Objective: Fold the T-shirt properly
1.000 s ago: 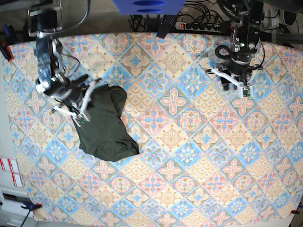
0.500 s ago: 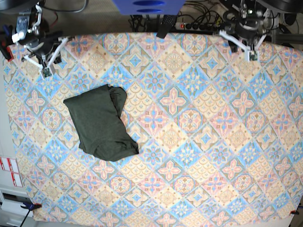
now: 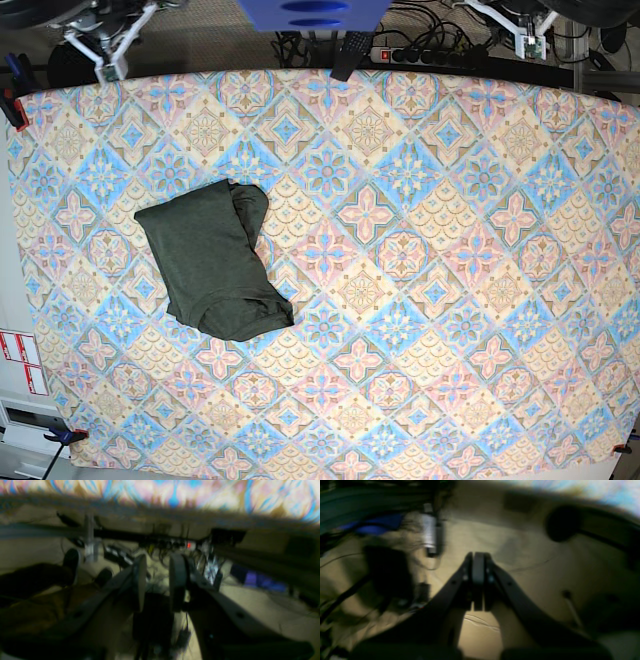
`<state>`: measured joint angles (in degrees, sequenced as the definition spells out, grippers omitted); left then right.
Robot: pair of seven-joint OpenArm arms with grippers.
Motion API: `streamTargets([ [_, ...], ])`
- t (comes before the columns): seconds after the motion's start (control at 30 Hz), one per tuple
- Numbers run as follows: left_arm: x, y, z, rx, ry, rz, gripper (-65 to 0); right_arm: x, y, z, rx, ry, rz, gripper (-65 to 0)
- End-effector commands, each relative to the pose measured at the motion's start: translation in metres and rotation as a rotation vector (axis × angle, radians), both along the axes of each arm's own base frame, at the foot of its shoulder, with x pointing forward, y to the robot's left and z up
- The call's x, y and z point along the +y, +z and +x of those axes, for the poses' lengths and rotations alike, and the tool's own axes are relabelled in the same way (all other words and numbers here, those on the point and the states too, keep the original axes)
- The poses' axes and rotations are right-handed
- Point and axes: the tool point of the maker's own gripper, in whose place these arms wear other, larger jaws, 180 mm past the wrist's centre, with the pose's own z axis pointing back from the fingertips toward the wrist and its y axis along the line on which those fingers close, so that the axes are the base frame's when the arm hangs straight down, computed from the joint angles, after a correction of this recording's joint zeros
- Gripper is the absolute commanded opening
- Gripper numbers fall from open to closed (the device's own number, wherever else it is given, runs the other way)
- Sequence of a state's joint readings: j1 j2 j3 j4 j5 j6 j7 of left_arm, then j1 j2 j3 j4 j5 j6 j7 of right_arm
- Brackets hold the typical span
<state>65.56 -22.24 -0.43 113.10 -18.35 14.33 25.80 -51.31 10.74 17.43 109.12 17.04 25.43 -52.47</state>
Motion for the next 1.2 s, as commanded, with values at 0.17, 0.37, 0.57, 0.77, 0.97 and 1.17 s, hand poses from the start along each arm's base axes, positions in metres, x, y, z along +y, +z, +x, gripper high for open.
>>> streamTargets([
  [0.17,-0.009,-0.048,-0.048,0.162,-0.026,-0.015,-51.0,0.024,-0.036,-0.059,0.183,0.002,0.083,-65.0],
  [0.37,-0.018,-0.107,-0.06,0.196,-0.095,-0.007,-51.0,0.054,-0.084,-0.095,0.255,-0.043,0.192,-65.0],
  [0.57,-0.037,-0.158,-0.069,0.248,-0.176,0.001,-51.0,0.06,-0.134,-0.107,0.29,-0.139,0.235,-65.0],
  [0.77,-0.043,-0.191,-0.072,0.264,-0.233,0.039,-51.0,0.051,-0.17,-0.118,0.296,-0.287,0.229,-65.0],
  [0.97,-0.052,-0.215,-0.065,0.264,-0.331,0.071,-51.0,0.058,-0.19,-0.12,0.249,-0.425,0.228,-65.0],
  [1.17,-0.059,-0.227,-0.04,0.231,-0.355,0.091,-50.9,0.078,-0.2,-0.105,0.189,-0.495,0.25,-65.0],
])
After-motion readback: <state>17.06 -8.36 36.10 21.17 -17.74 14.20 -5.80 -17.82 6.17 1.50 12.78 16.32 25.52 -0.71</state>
